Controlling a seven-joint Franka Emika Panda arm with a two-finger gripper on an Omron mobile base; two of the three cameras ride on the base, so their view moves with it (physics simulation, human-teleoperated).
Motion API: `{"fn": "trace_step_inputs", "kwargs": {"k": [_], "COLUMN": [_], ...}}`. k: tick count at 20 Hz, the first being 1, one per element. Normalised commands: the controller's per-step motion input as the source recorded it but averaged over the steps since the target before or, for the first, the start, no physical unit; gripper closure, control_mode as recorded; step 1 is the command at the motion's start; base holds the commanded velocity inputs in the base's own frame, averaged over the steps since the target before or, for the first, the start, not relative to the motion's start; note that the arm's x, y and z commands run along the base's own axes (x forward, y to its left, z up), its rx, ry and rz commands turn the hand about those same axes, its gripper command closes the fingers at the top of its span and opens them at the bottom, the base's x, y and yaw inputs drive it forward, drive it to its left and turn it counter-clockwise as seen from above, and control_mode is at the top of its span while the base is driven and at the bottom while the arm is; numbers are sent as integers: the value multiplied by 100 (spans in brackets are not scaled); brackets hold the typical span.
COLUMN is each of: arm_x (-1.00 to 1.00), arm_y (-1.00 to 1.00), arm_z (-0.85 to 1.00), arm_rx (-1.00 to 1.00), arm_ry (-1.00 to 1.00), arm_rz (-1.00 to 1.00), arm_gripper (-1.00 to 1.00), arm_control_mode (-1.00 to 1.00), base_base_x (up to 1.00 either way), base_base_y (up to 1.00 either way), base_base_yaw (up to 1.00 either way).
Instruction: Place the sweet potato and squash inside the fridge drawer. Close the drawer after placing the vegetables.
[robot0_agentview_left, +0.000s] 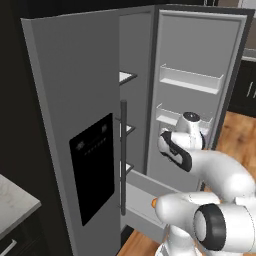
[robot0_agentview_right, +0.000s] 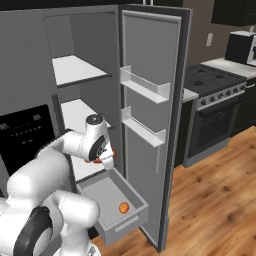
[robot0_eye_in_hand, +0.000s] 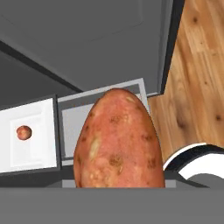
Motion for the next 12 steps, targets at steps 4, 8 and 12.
{"fn": "trace_step_inputs", "kwargs": {"k": [4, 8, 12], "arm_x": [58, 40, 26], "arm_y": [3, 0, 0], "arm_z": [-92, -96, -89], "arm_rx": [-1, 0, 0], "arm_ry": [18, 7, 4], "arm_rz": [5, 7, 9], "arm_gripper": [100, 100, 100], "arm_control_mode": [-100, -100, -100], "base_base_x": [0, 0, 0], "base_base_y": [0, 0, 0], "base_base_yaw": [0, 0, 0]}}
